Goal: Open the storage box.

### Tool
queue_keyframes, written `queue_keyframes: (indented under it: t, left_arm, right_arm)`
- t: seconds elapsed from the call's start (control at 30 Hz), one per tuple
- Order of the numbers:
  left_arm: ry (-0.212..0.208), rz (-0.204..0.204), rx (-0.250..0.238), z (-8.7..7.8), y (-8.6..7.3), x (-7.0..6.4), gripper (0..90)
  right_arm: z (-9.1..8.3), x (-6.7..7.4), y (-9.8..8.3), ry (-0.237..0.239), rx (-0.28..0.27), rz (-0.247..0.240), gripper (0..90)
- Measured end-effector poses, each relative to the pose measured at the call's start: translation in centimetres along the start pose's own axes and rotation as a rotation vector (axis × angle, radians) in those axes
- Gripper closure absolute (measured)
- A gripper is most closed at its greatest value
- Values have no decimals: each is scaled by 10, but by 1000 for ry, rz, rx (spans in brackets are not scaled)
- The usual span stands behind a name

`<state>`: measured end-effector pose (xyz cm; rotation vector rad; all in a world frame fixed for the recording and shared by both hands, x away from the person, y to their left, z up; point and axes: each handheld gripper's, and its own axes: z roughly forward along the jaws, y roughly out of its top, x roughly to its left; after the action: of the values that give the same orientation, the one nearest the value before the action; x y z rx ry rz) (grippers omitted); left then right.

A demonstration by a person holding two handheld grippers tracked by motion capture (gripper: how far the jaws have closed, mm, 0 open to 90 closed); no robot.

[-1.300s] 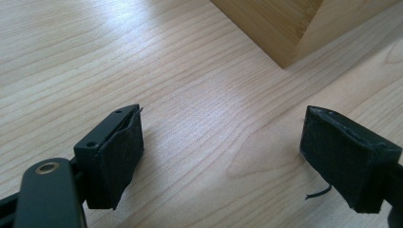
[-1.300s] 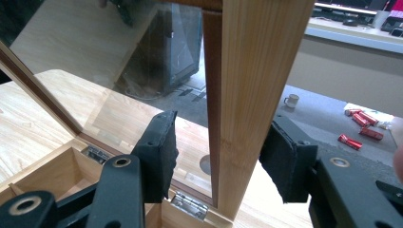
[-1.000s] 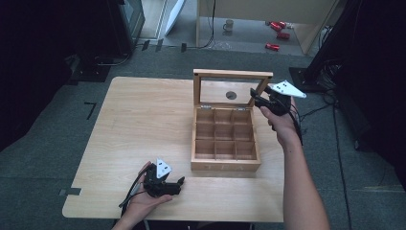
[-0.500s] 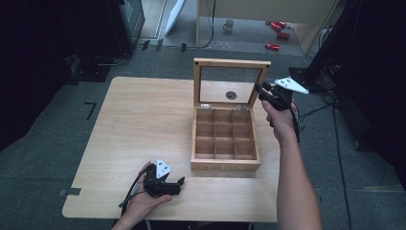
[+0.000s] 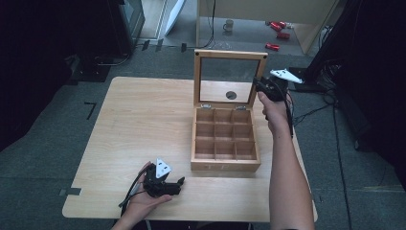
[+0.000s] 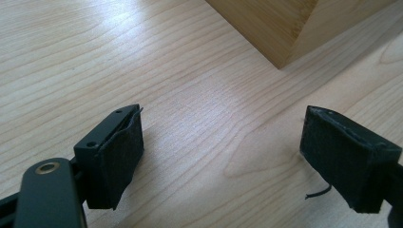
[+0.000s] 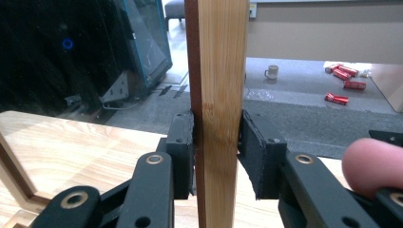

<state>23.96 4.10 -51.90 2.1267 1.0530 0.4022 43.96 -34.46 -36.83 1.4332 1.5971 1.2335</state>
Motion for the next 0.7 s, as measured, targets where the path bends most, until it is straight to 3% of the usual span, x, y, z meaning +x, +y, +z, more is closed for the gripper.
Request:
queue_keyframes:
  t: [0.7]
  left_arm:
    - [3, 3, 5, 0, 0, -1, 150]
  right_arm:
    - [24, 2, 9, -60, 53, 37, 677]
